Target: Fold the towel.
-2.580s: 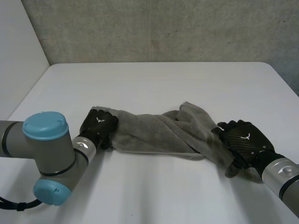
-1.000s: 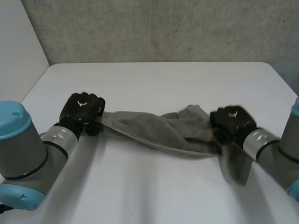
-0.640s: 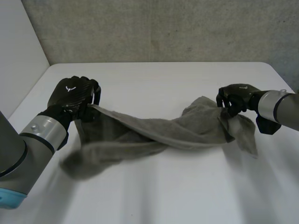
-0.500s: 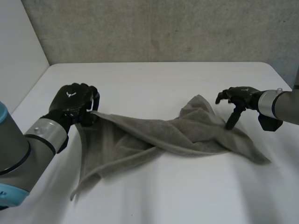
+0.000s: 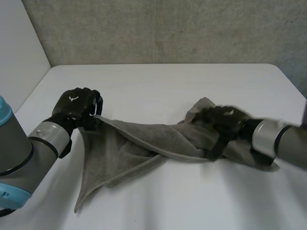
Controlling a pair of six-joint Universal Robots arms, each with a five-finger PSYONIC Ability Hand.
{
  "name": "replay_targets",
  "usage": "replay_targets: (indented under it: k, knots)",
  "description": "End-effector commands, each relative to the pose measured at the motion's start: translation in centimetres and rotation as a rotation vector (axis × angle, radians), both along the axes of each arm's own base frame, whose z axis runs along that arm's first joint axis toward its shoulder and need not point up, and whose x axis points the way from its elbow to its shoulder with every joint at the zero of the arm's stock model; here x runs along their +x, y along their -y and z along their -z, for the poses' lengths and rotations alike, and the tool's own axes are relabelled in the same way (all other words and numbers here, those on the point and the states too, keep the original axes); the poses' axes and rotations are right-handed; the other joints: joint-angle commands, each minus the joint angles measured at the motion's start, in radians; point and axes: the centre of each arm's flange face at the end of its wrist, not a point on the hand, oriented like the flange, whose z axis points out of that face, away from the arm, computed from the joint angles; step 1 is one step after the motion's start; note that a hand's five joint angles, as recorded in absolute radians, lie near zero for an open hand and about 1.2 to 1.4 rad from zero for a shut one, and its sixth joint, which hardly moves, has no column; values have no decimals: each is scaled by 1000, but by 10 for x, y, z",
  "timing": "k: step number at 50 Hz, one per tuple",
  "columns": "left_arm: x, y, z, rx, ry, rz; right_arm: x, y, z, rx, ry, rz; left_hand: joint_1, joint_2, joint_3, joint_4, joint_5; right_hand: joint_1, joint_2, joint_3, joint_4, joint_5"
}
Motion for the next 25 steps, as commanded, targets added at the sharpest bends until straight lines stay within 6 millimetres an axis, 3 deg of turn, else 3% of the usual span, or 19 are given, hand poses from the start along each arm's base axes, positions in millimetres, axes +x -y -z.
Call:
replay_targets:
  k: [1,5,12,14,15,16,17,18,22,23,24,25]
  knots:
    - [-5,0,-22,0,-92,6,24,-28,34,-47,-3,-38,45,45,22,45,31,61,64,64,62,51]
    - [-6,-4,-39,-1,-139,12,30,-18,60,-79,-25,5,45,45,22,45,31,64,67,67,65,54]
    - [-10,-8,-47,-1,-176,33,41,-10,75,-100,-51,13,45,45,22,45,31,164,167,167,165,154]
    - [-10,-8,-46,6,-179,32,41,-1,78,-122,-64,48,45,45,22,45,31,427,429,430,428,417]
    - [-9,-8,-46,9,-181,30,41,3,79,-131,-74,70,45,45,22,45,31,681,684,684,682,671]
    - [-9,-8,-46,9,-181,30,41,3,79,-132,-74,71,45,45,22,45,31,684,686,687,685,674]
    - [-9,-8,-46,9,-182,29,40,7,78,-139,-83,90,45,45,22,45,31,974,977,978,975,964]
    - [-9,-8,-46,9,-182,29,38,11,74,-152,-91,118,45,45,22,45,31,1101,1104,1104,1102,1091]
    - [-6,-5,-44,9,-178,20,33,17,60,-188,-91,156,45,45,22,45,31,1103,1105,1106,1103,1093]
    - [-6,-5,-44,9,-174,18,33,17,45,-226,-75,159,45,45,22,45,31,1103,1105,1106,1103,1093]
    - [-6,-5,-44,9,-174,18,33,17,45,-226,-75,159,45,45,22,45,31,1103,1105,1106,1103,1093]
    - [-5,-4,-43,8,-167,17,33,16,23,-282,-57,151,45,45,22,45,31,1103,1105,1106,1103,1093]
